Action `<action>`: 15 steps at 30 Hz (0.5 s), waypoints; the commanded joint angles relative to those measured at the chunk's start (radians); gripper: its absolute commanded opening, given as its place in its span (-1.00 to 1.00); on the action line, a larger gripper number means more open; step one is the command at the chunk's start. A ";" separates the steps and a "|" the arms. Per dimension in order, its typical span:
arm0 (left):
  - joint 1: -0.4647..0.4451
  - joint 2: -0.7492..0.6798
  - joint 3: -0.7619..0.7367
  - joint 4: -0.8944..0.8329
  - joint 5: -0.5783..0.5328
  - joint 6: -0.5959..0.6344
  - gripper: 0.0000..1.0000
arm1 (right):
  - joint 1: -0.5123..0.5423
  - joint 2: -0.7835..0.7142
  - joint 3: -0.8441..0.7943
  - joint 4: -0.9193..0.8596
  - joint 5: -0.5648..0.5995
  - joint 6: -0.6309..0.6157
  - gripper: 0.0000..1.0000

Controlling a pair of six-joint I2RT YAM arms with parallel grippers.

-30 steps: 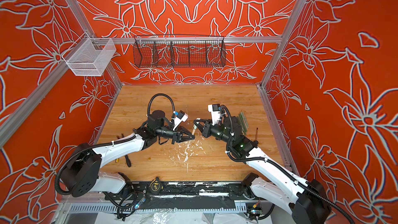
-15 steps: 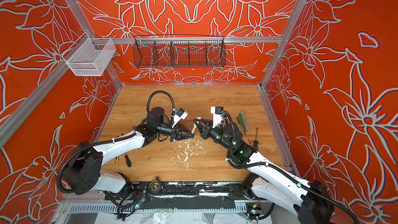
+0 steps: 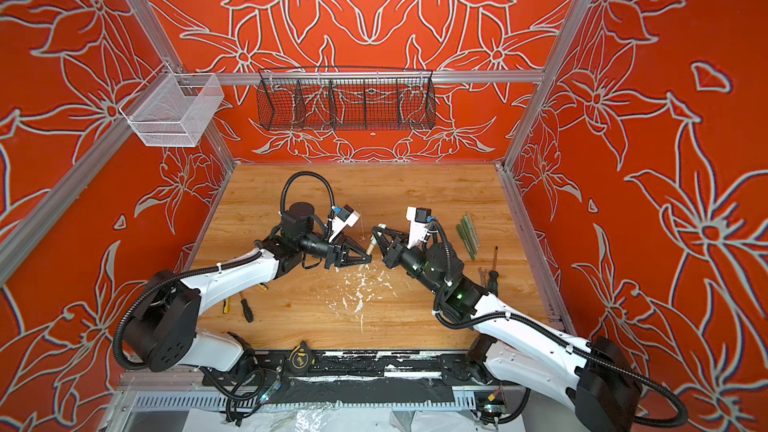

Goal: Insert the pens into the pen caps
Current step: 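Press the cap firmly onto the pen with the right gripper while the left holds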

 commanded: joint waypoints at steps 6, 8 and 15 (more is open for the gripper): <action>0.045 -0.019 0.172 0.255 -0.138 -0.015 -1.00 | 0.157 0.104 -0.112 -0.218 -0.206 0.065 -1.00; 0.046 -0.018 0.176 0.247 -0.142 -0.008 -1.00 | 0.168 0.115 -0.107 -0.222 -0.201 0.064 -1.00; 0.062 -0.016 0.203 0.240 -0.140 -0.001 -1.00 | 0.210 0.152 -0.120 -0.199 -0.189 0.082 -1.00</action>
